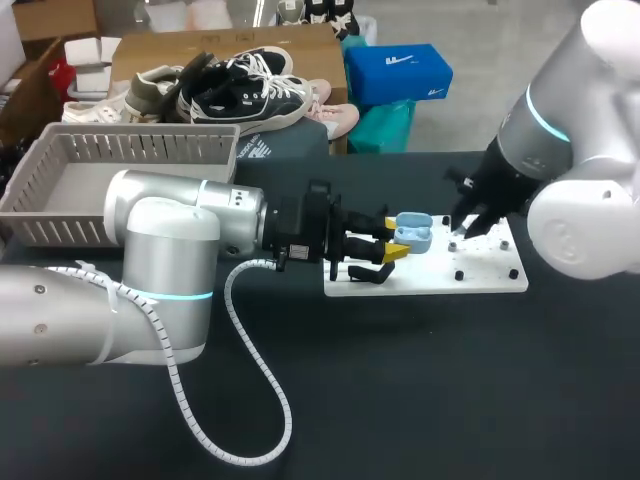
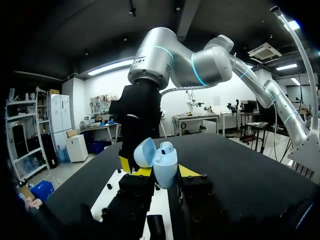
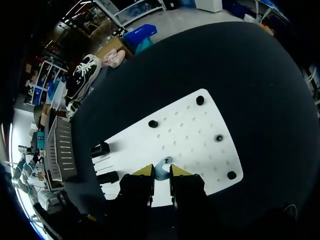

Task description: Pick up each earbud case from the left stands, insert the matching earbuds, close the lid, and place the case in the box.

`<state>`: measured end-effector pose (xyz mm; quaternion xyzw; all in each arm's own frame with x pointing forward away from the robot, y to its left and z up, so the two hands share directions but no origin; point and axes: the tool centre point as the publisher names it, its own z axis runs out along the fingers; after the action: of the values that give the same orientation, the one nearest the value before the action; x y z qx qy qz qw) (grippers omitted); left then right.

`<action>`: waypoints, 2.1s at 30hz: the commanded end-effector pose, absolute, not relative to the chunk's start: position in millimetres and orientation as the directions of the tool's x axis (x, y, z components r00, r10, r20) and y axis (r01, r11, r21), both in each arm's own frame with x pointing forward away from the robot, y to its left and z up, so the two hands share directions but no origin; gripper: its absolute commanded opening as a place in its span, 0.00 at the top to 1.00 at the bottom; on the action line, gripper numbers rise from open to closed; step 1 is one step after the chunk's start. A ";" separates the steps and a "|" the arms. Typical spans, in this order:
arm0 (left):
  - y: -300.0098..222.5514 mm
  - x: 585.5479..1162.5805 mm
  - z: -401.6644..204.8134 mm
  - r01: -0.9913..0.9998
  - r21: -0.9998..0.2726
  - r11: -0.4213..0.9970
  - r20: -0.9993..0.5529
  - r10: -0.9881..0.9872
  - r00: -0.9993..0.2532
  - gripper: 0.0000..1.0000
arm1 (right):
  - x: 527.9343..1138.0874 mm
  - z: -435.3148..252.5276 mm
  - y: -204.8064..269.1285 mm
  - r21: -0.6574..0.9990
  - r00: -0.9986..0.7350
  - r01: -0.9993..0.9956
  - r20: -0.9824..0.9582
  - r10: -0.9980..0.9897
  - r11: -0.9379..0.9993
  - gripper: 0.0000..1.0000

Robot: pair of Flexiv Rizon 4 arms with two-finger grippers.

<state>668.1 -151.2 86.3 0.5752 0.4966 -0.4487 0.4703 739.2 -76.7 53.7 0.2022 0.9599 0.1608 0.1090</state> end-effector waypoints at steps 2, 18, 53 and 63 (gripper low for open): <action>-151.1 668.3 85.5 0.993 0.097 -0.064 -0.984 0.147 0.106 1.00 | 717.2 81.3 -91.2 0.359 -0.879 0.365 -0.170 0.445 0.859 1.00; -151.1 668.3 85.5 0.993 0.097 -0.064 -0.984 0.147 0.106 1.00 | 666.5 201.4 -68.2 0.209 -0.906 0.190 -0.338 0.253 0.959 1.00; -151.1 668.3 85.5 0.993 0.097 -0.064 -0.984 0.147 0.106 1.00 | 636.2 180.3 12.8 0.194 -0.993 -0.096 -0.088 -0.080 0.976 1.00; -151.1 668.3 85.5 0.993 0.097 -0.064 -0.984 0.147 0.106 1.00 | 636.8 180.1 12.8 0.194 -0.993 -0.091 -0.092 -0.075 0.977 1.00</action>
<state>668.1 -151.2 86.2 0.5752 0.4966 -0.4487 0.4703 636.4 12.3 180.1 -0.0421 0.9931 0.1003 0.0428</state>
